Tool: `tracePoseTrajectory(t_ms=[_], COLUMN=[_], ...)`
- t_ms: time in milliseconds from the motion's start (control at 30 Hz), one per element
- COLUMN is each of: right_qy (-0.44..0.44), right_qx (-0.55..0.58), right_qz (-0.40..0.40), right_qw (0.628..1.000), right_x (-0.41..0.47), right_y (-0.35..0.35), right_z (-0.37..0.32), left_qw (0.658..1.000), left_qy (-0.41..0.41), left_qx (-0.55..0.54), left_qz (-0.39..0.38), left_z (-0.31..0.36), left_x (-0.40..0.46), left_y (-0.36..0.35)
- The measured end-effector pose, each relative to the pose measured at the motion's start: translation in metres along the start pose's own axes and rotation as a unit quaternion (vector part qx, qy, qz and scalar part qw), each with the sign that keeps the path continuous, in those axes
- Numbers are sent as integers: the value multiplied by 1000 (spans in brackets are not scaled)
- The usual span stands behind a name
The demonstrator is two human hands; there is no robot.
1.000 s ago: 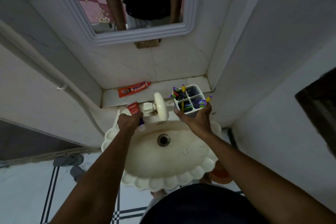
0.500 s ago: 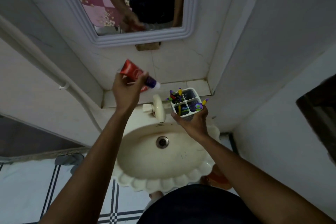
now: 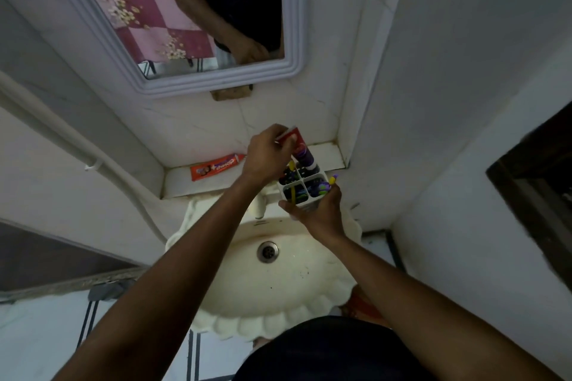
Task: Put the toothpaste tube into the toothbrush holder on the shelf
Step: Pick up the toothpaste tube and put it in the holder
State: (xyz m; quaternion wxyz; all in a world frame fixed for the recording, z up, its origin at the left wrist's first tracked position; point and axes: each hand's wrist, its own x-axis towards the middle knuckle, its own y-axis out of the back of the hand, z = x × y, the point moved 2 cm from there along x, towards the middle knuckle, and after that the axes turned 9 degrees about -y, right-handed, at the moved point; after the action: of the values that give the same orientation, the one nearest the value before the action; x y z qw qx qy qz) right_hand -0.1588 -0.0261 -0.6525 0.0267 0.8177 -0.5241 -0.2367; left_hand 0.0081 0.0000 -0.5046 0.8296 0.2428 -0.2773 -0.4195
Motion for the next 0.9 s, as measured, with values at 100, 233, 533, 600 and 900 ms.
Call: tracePoseTrajectory(t_ms=[100, 233, 533, 600, 900], right_qy=[-1, 3, 0, -1, 7], right_qx=[-6, -10, -6, 0, 24], right_qz=[-2, 6, 24, 28, 49], right_qw=[1000, 1000, 1000, 1000, 998], right_x=[0, -1, -7, -8, -5], right_y=[3, 2, 0, -3, -9], right_z=[-2, -4, -4, -5, -25], left_qw=[1000, 999, 981, 962, 969], left_qy=[-11, -25, 100, 167, 242], left_qx=[-9, -4, -163, -202, -24], left_qz=[-1, -31, 46, 80, 44], left_z=[-12, -19, -60, -85, -189], left_x=[1, 6, -1, -10, -39], left_y=[7, 4, 25, 36, 42])
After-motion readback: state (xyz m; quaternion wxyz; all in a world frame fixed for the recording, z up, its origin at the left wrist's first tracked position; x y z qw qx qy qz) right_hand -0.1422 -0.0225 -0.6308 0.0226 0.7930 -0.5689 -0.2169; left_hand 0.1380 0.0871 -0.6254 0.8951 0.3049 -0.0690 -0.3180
